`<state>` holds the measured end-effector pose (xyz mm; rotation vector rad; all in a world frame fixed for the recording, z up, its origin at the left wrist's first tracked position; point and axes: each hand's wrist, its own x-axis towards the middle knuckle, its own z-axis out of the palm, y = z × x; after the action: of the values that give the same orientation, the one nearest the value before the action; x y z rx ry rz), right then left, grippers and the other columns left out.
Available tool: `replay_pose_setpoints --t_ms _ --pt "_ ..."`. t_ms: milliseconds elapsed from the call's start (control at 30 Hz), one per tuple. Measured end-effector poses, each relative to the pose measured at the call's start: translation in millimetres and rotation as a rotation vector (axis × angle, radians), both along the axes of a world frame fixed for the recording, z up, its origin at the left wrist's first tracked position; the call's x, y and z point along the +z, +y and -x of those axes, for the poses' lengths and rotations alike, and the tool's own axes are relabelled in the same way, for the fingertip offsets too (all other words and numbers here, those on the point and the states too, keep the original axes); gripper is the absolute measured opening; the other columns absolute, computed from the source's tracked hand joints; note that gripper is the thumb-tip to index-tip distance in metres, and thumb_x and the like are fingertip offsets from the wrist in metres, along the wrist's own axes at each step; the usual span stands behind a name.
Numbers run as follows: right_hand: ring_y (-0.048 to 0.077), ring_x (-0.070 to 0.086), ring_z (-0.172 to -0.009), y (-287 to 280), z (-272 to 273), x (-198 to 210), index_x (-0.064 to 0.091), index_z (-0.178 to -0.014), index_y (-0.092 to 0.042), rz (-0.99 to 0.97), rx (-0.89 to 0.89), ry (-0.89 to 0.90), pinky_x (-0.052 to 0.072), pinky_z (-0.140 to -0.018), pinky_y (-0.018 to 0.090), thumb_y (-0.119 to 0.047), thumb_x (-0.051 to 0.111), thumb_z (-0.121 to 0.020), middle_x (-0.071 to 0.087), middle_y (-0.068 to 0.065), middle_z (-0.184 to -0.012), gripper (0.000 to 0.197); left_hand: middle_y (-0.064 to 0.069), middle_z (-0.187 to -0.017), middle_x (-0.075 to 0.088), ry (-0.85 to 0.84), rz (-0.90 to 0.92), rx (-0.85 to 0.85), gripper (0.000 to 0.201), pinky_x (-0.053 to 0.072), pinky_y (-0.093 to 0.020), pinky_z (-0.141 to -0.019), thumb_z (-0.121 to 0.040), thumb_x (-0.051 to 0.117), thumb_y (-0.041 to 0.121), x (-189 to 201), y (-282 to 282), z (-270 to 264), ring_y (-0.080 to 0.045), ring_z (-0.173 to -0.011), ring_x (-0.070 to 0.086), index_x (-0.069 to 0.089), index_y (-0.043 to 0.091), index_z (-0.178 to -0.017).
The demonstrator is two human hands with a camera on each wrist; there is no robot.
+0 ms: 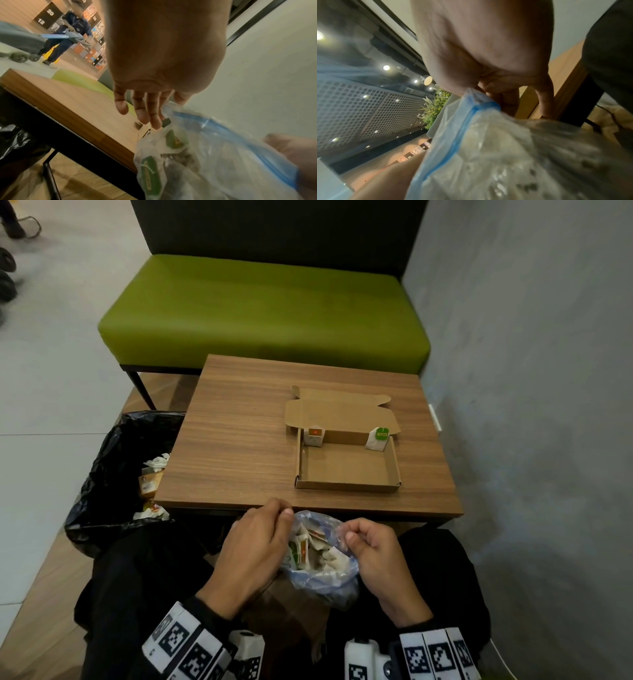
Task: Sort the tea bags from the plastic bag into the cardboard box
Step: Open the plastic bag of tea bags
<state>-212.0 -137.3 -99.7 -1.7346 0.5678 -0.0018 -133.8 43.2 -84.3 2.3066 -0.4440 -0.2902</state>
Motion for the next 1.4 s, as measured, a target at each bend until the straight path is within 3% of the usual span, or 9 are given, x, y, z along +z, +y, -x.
replay_pose_setpoints --t_ms 200,367,533,667,767,867,1033,1200,1400 --pt "0.018 0.064 -0.07 -1.0 -2.9 4.2 0.068 -0.086 -0.012 -0.08 0.053 0.027 0.053 -0.068 0.034 0.001 0.046 -0.1 0.07 0.009 -0.076 0.029 0.022 -0.098 0.062 -0.048 0.11 -0.131 0.018 0.047 -0.02 -0.087 -0.097 0.049 0.04 7.0 -5.1 -0.1 0.006 -0.1 0.054 0.064 0.036 -0.107" --pt "0.019 0.065 -0.073 -3.7 -1.4 2.1 0.069 -0.087 -0.013 -0.101 0.07 0.026 0.054 -0.072 0.037 -0.001 0.048 -0.1 0.07 0.006 -0.076 0.027 0.018 -0.081 0.059 -0.107 -0.023 -0.162 0.025 0.045 -0.029 -0.079 -0.099 0.044 0.043 1.8 -4.8 -2.3 0.001 -0.084 0.052 0.064 0.033 -0.087" --pt "0.009 0.068 -0.086 -2.4 0.6 -0.5 0.07 -0.101 -0.022 0.075 0.04 -0.05 0.058 -0.08 0.033 -0.021 0.062 -0.096 0.072 -0.001 -0.089 0.009 0.009 -0.066 0.061 -0.058 0.017 -0.001 0.028 0.048 -0.023 -0.059 -0.1 0.049 0.033 -3.9 -8.6 1.4 -0.004 -0.065 0.059 0.062 0.026 -0.076" --pt "0.001 0.064 -0.083 -4.9 3.6 4.2 0.068 -0.102 -0.027 0.245 0.008 -0.044 0.056 -0.074 0.023 -0.036 0.073 -0.087 0.07 -0.007 -0.09 0.018 0.005 -0.059 0.06 0.001 0.149 0.126 0.033 0.047 -0.018 -0.055 -0.101 0.051 0.025 -4.1 -6.4 3.7 -0.004 -0.063 0.062 0.058 0.024 -0.069" --pt "0.005 0.067 -0.076 -7.1 3.9 2.5 0.071 -0.089 -0.024 0.25 -0.008 -0.105 0.056 -0.07 0.027 -0.032 0.07 -0.09 0.072 -0.004 -0.079 0.008 0.004 -0.061 0.063 0.039 0.188 0.155 0.03 0.05 -0.021 -0.055 -0.101 0.051 0.023 -3.8 -7.4 6.0 -0.003 -0.062 0.064 0.06 0.024 -0.072" --pt "0.013 0.07 -0.072 -7.9 2.5 -2.8 0.073 -0.083 -0.018 0.167 -0.031 -0.113 0.059 -0.07 0.038 -0.029 0.063 -0.096 0.073 0.002 -0.076 0.019 0.004 -0.064 0.064 0.067 0.223 0.149 0.027 0.05 -0.021 -0.057 -0.101 0.05 0.021 -3.8 -7.7 7.6 -0.002 -0.064 0.064 0.061 0.026 -0.077" --pt "0.021 0.069 -0.068 -5.0 2.1 -5.7 0.069 -0.077 -0.011 -0.044 -0.08 -0.044 0.055 -0.067 0.038 -0.028 0.053 -0.101 0.073 0.011 -0.074 0.034 0.009 -0.076 0.066 0.059 0.152 0.01 0.016 0.056 -0.03 -0.068 -0.103 0.045 0.031 -4.9 -2.3 5.1 0.0 -0.072 0.064 0.059 0.036 -0.106" --pt "0.024 0.062 -0.066 -6.7 1.9 -13.7 0.065 -0.075 -0.011 -0.069 -0.046 -0.067 0.05 -0.066 0.04 -0.029 0.051 -0.102 0.068 0.018 -0.072 0.036 0.022 -0.086 0.056 -0.093 -0.031 -0.126 0.022 0.045 -0.031 -0.083 -0.096 0.043 0.054 -1.0 -2.1 0.6 0.006 -0.091 0.05 0.061 0.041 -0.092" --pt "0.019 0.062 -0.066 -14.4 3.2 -5.2 0.065 -0.075 -0.012 -0.076 0.034 -0.082 0.05 -0.065 0.036 -0.031 0.053 -0.099 0.067 0.005 -0.069 0.033 0.022 -0.092 0.062 0.026 0.068 -0.231 0.025 0.048 -0.019 -0.071 -0.093 0.053 0.055 1.7 1.4 -3.6 0.003 -0.088 0.059 0.066 0.039 -0.106"
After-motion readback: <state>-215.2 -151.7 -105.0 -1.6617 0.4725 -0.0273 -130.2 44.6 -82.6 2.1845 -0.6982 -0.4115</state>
